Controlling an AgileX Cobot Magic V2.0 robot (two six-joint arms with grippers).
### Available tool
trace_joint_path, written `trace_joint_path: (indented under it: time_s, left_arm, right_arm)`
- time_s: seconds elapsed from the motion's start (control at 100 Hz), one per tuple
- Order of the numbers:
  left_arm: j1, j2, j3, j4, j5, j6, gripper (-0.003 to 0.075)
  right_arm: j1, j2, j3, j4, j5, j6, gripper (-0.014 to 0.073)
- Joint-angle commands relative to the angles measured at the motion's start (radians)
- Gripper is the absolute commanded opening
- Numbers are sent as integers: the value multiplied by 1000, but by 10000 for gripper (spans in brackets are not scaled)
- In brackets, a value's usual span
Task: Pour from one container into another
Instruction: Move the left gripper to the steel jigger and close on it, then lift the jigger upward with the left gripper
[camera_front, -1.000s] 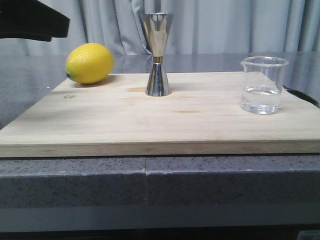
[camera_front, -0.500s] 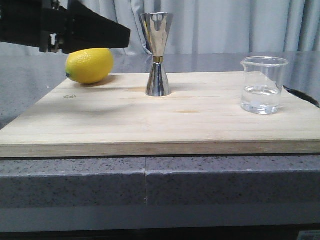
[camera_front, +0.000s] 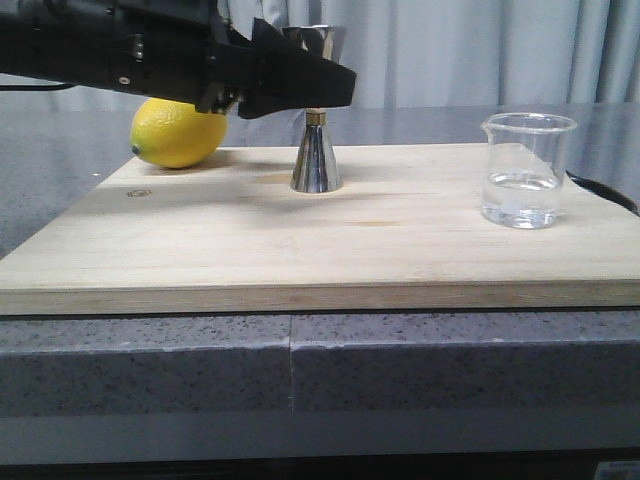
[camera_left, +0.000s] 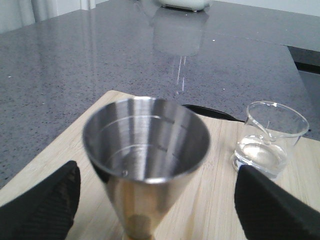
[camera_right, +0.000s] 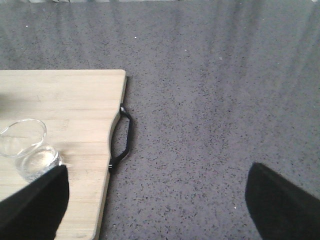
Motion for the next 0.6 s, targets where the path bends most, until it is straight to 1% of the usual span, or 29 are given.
trace_joint_path:
  time_s: [0.0,0.11,0.18,0.37,0.49,0.59]
  left_arm:
    - [-18,-31,-51,-84,59,-16,585]
    - [-19,-29,-57,-84,49,-16,581]
    - [-19,-29,-57,-84,49,-16,549]
    - [-19,-29,-57,-84,49,-16,374]
    - [-19,-29,-57,-84,49,-16,296]
    - [-19,-29,-57,-84,49,-16,248]
  right_arm:
    - [-3,15,-37,1,-77,-6,649]
    - [-3,15,-37,1,-77,-6,649]
    - [-3,15,-37,1,-77,-6,649]
    - [-3,15,-37,1,-77,-6,649]
    - [-3,15,-37,1,-78,-6,649]
    - [-3,15,-37,1,-78,-6,649]
